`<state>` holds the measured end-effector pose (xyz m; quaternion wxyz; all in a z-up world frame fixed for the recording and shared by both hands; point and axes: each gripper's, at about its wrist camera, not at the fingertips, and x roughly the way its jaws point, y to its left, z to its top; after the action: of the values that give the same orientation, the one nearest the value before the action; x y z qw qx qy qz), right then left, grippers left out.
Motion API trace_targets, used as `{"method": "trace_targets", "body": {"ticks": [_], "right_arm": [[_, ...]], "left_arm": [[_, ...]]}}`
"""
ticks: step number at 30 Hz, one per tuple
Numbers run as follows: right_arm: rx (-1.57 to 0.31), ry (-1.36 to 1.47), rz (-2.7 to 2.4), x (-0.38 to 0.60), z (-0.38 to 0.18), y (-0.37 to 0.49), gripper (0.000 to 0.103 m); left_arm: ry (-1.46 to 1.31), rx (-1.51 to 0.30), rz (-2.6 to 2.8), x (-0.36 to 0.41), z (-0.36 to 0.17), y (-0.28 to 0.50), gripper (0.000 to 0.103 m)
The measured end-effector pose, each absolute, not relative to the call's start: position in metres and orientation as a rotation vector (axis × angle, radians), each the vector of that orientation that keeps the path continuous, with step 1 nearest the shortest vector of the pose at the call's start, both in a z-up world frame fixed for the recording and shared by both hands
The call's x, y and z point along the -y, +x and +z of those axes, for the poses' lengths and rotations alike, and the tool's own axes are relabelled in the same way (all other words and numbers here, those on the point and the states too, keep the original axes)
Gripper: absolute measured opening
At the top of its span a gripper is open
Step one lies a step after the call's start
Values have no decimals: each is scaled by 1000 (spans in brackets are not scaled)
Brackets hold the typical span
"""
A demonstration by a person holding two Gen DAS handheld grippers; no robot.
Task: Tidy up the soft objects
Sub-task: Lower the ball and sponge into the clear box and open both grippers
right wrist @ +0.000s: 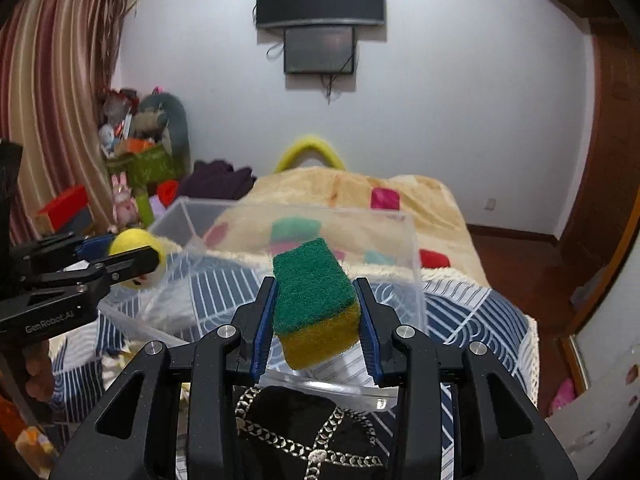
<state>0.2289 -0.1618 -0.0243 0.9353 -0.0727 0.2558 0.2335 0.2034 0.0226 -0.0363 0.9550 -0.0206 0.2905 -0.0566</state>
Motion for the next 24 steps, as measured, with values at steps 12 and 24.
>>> {"method": "trace_targets", "body": {"ticks": [12, 24], "right_arm": [[-599, -171, 489, 163, -34, 233, 61], [-457, -145, 481, 179, 3, 199, 70]], "left_arm": [[-15, -598, -119, -8, -35, 204, 62], [-4, -454, -110, -7, 4, 152, 96]]}}
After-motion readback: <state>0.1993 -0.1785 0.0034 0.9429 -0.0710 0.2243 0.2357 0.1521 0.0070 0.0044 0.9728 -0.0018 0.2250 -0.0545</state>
